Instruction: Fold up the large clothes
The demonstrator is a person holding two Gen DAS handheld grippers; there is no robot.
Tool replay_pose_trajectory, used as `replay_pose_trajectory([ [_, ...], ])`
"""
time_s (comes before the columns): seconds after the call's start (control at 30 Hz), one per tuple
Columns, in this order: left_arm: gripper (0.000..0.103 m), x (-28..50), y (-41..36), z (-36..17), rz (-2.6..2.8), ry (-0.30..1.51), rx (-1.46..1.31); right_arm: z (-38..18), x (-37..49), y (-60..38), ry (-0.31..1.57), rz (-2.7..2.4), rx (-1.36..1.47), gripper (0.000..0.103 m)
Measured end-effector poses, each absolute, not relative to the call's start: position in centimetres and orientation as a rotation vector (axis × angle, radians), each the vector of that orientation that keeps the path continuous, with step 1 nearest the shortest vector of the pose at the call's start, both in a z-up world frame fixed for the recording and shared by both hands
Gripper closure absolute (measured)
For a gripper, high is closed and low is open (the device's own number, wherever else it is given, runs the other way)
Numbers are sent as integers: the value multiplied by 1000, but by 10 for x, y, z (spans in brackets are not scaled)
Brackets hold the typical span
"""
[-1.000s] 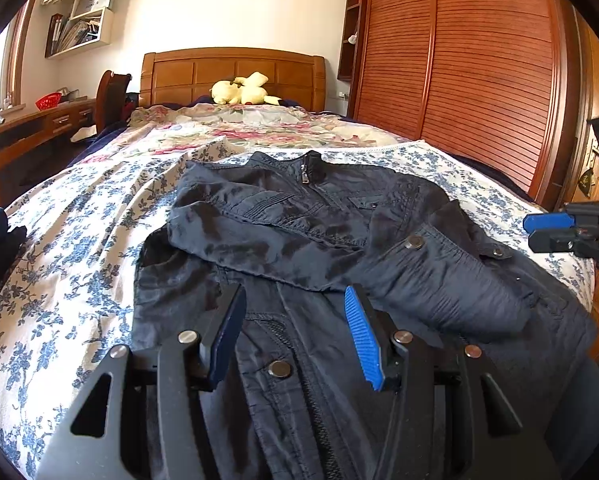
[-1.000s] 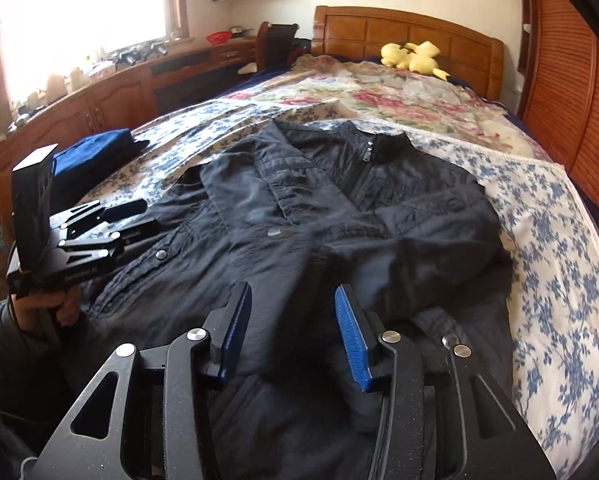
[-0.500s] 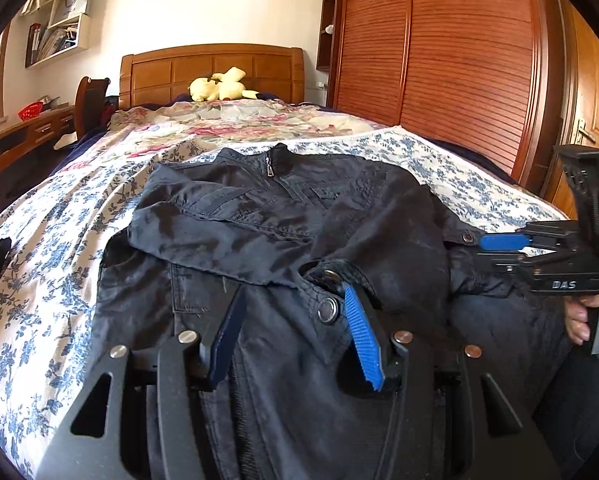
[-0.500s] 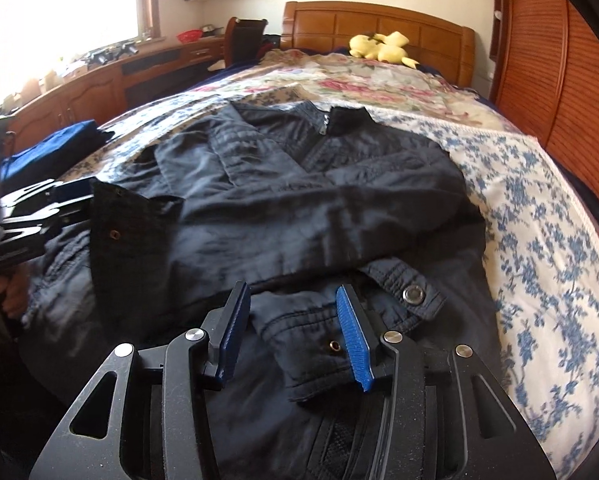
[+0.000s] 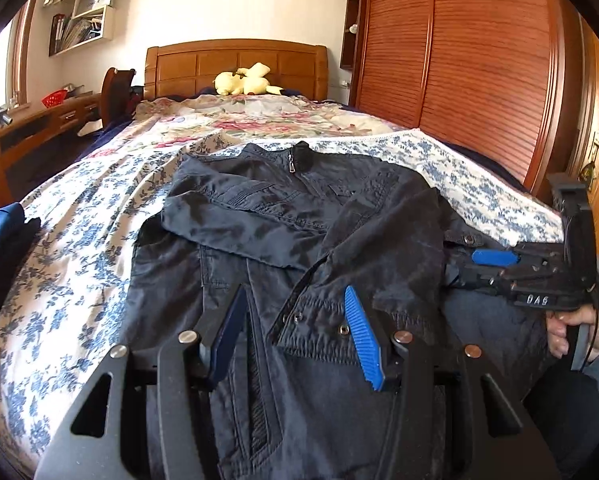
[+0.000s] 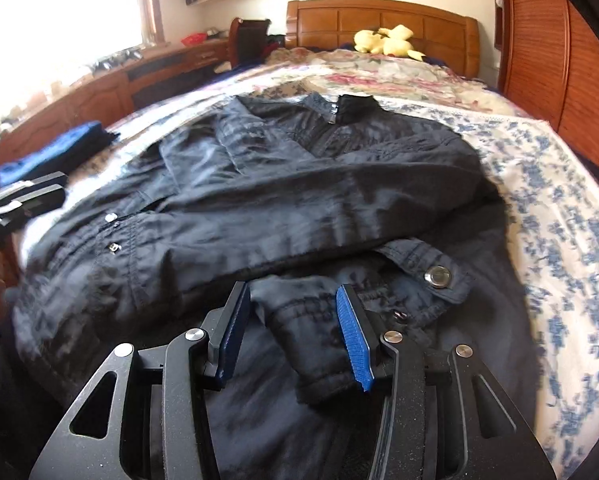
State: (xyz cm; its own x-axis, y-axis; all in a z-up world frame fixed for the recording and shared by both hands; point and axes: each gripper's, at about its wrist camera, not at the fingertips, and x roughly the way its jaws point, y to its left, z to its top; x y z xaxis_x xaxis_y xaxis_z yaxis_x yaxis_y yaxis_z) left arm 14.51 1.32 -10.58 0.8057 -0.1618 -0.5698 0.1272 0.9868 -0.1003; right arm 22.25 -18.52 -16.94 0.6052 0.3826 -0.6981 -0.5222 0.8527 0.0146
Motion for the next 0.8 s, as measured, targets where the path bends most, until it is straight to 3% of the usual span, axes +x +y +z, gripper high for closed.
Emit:
replay_pose_trajectory([
  [0.8,53,184,6,-162,-76,813,-67,-159,192,-218,691,511,-202,57],
])
